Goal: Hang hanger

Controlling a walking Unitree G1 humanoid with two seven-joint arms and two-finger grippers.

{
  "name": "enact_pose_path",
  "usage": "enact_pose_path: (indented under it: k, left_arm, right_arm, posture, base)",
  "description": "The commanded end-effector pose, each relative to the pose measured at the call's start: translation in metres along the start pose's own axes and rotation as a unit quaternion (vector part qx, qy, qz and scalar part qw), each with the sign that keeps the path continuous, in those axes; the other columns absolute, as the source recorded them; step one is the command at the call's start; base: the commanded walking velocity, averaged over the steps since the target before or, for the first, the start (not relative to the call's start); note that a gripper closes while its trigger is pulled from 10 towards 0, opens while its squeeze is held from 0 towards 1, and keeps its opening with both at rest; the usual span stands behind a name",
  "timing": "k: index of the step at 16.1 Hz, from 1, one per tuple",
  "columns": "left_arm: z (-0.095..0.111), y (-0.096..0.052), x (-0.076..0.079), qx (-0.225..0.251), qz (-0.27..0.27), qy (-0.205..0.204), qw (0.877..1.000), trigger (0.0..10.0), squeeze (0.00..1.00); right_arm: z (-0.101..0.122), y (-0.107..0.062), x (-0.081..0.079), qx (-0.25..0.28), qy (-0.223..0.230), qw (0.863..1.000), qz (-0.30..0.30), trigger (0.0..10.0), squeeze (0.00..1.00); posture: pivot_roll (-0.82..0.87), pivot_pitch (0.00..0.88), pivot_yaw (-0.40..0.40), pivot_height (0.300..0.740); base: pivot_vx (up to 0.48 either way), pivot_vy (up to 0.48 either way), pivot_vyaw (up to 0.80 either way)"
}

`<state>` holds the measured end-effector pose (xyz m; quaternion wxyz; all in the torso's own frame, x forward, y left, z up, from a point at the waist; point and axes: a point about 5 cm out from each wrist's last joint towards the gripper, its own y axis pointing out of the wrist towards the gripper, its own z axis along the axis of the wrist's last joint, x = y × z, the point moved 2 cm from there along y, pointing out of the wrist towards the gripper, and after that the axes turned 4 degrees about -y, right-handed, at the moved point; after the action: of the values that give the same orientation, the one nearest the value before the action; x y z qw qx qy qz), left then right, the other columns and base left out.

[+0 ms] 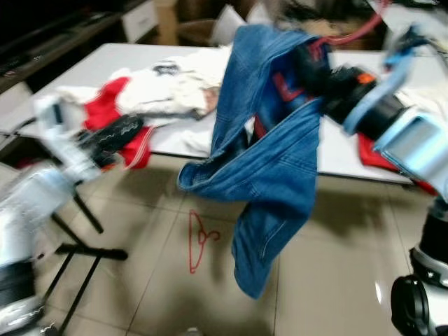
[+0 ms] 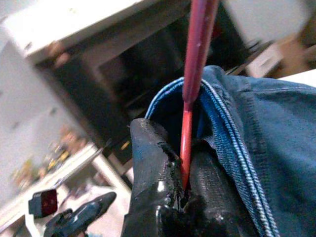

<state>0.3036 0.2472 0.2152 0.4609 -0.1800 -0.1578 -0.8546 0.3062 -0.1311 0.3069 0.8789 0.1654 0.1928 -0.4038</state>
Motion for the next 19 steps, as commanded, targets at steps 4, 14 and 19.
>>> enact_pose_path:
  k: [4, 14, 19]
  left_arm:
    - [-0.044, -0.01, -0.002, -0.129, 0.058, 0.115, 0.983, 10.0, 0.0]
    - [-0.106, 0.008, 0.016, -0.126, 0.142, 0.169, 0.967, 10.0, 0.0]
    - [-0.131, 0.016, 0.016, -0.152, 0.155, 0.188, 0.958, 10.0, 0.0]
  right_arm:
    - [-0.023, 0.0, -0.006, -0.058, -0.035, 0.997, 0.031, 10.0, 0.0]
    - [-0.163, -0.026, 0.089, -0.178, -0.183, 0.957, -0.135, 10.0, 0.0]
    - [-0.192, -0.034, 0.099, -0.177, -0.168, 0.956, -0.162, 10.0, 0.0]
  posture:
    - [-0.16, 0.0, 0.033, 0.74]
    - [-0.14, 0.0, 0.035, 0.74]
    - [-0.14, 0.0, 0.027, 0.74]
  base:
    - [0.0, 0.0, 0.8]
    - [0.0, 0.0, 0.8]
    - [0.0, -0.239, 0.79]
